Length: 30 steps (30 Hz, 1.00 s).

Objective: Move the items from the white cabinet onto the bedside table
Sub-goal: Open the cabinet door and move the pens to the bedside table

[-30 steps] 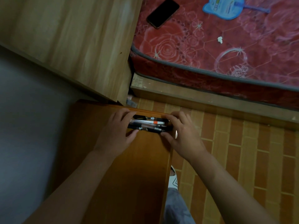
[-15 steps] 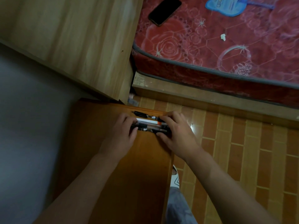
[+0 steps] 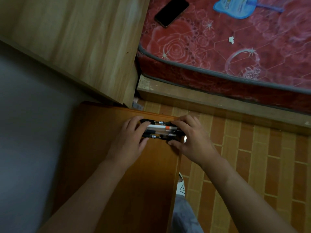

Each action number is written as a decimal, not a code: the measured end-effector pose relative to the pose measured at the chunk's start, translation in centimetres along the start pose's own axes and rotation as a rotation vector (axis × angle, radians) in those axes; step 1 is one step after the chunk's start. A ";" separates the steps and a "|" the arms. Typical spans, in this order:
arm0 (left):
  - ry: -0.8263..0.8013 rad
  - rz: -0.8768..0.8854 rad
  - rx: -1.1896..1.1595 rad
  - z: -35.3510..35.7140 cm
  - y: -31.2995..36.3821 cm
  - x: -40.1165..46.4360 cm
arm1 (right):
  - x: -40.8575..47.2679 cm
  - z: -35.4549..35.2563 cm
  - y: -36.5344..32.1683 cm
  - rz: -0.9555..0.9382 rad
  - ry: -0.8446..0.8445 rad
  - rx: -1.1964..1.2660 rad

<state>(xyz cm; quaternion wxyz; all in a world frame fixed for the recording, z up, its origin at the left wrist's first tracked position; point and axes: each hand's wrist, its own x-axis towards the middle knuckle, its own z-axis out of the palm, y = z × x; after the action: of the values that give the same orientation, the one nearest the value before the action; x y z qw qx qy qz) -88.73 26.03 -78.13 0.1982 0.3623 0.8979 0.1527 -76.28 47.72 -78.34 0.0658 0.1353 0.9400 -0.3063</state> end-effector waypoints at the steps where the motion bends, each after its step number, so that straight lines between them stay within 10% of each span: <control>1: 0.006 -0.001 0.000 0.1 0.0 0.0 | -0.2 -0.1 0.2 0.008 0.010 0.009; 30: -0.012 0.115 0.046 0.6 1.3 1.2 | -1.3 0.8 0.0 0.029 0.167 0.111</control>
<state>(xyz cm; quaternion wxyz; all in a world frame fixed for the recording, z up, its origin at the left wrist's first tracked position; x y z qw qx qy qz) -88.53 27.83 -78.41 0.1860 0.4185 0.8777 0.1411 -74.95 47.02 -78.68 -0.0160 0.1772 0.9218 -0.3445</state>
